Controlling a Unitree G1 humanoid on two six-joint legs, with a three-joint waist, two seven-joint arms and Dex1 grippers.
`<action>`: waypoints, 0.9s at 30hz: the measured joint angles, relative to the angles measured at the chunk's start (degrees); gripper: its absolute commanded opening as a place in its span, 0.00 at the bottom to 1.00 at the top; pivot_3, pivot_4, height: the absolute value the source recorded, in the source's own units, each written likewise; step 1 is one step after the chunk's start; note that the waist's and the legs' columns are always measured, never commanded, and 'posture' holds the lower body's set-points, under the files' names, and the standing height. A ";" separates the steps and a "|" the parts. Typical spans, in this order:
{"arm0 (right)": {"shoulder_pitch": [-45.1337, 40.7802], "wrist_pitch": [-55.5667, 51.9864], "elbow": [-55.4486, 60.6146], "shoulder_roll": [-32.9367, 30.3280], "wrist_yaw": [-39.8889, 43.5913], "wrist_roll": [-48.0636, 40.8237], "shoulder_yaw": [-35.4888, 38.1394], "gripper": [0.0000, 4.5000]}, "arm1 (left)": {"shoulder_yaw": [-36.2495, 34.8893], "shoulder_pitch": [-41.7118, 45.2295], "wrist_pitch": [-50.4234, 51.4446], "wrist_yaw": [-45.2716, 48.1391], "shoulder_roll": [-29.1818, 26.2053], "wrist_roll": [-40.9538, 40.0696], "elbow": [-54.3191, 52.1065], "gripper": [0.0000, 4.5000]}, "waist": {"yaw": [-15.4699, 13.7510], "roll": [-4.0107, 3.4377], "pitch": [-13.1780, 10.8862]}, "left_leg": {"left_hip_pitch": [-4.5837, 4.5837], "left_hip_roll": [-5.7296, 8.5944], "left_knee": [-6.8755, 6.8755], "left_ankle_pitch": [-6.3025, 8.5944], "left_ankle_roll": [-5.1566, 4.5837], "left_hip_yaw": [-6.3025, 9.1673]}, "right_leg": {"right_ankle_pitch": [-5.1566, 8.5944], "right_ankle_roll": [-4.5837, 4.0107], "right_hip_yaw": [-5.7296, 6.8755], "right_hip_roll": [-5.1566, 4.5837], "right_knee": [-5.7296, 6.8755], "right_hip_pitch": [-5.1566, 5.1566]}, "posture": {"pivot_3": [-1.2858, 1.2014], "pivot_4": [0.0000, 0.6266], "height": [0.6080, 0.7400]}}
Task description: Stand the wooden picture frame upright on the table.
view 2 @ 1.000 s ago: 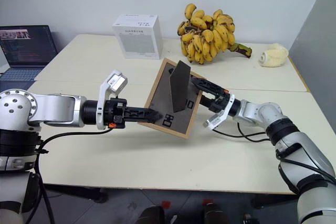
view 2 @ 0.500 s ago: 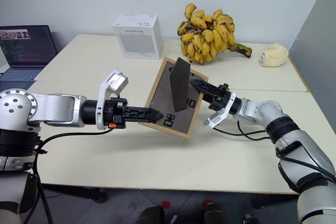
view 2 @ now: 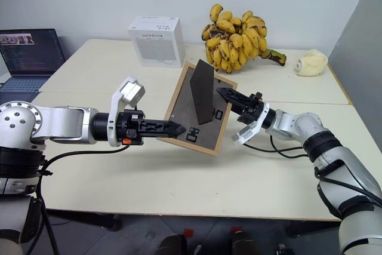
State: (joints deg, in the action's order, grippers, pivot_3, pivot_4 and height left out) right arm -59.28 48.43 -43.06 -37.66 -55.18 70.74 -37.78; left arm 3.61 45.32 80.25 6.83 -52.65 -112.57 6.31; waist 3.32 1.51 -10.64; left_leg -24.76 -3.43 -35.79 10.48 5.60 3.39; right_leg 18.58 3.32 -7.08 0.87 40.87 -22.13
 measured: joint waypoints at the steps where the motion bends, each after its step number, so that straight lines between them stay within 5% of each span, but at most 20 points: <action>1: 0.00 -0.01 0.10 -0.09 0.01 -0.02 0.02 0.29 | 0.01 0.00 -0.12 0.00 0.00 0.02 -0.10 0.29 | 0.00 0.00 0.00 | 0.00 0.00 0.00 0.00 0.00 0.00 | 0.00 0.00 0.00 0.00 0.00 0.00 | 0.52 0.24 1.00; 3: 0.00 0.01 0.21 -0.23 0.10 -0.08 0.09 0.29 | 0.01 -0.03 -0.40 0.00 0.03 0.15 -0.39 0.44 | -0.01 0.00 0.00 | 0.00 0.00 0.00 0.00 0.00 0.00 | 0.00 0.00 0.00 0.00 0.00 0.00 | 0.52 0.24 1.00; 9: 0.06 1.33 0.21 -0.36 2.89 -0.02 -0.62 0.29 | -0.24 -0.02 -2.27 0.10 0.43 4.01 -2.89 0.69 | 0.00 0.00 0.00 | 0.00 0.00 0.00 0.00 0.00 0.00 | 0.00 0.00 -0.01 0.00 0.00 0.01 | 0.52 0.24 1.00; 19: -1.19 4.97 -2.22 0.85 3.62 -2.13 -0.60 0.29 | -12.49 -9.57 -13.21 14.80 0.92 23.55 -17.79 0.69 | 0.36 0.00 0.00 | 0.00 -0.03 0.02 0.00 0.00 -0.04 | 0.03 -0.05 0.00 0.00 0.00 -0.01 | 0.52 0.24 1.00; 23: -3.56 6.78 -10.31 4.53 6.94 -2.41 -2.58 0.29 | -26.79 -23.12 -21.64 20.50 -0.34 31.81 -32.89 0.69 | 0.99 0.10 0.06 | 0.01 -0.05 0.04 0.00 0.00 -0.05 | 0.04 -0.08 -0.01 -0.01 -0.09 0.04 | 0.52 0.24 1.00; 27: -3.49 9.61 -19.67 8.04 13.82 -7.14 -2.28 0.29 | -33.74 -38.05 -23.68 20.05 0.65 37.52 -42.94 0.69 | 1.67 0.14 0.02 | 0.10 -0.04 0.03 0.02 -0.02 -0.09 | 0.05 -0.10 -0.03 -0.08 -0.03 0.11 | 0.52 0.24 1.00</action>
State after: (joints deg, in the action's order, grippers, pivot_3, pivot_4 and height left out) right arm -62.78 58.03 -62.73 -29.62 -41.36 63.59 -40.07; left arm -30.13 7.27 56.57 26.88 -52.00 -75.05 -36.64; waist 5.00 1.65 -10.63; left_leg -24.66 -3.47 -35.76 10.50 5.58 3.30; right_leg 18.63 3.22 -7.11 0.80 40.85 -22.02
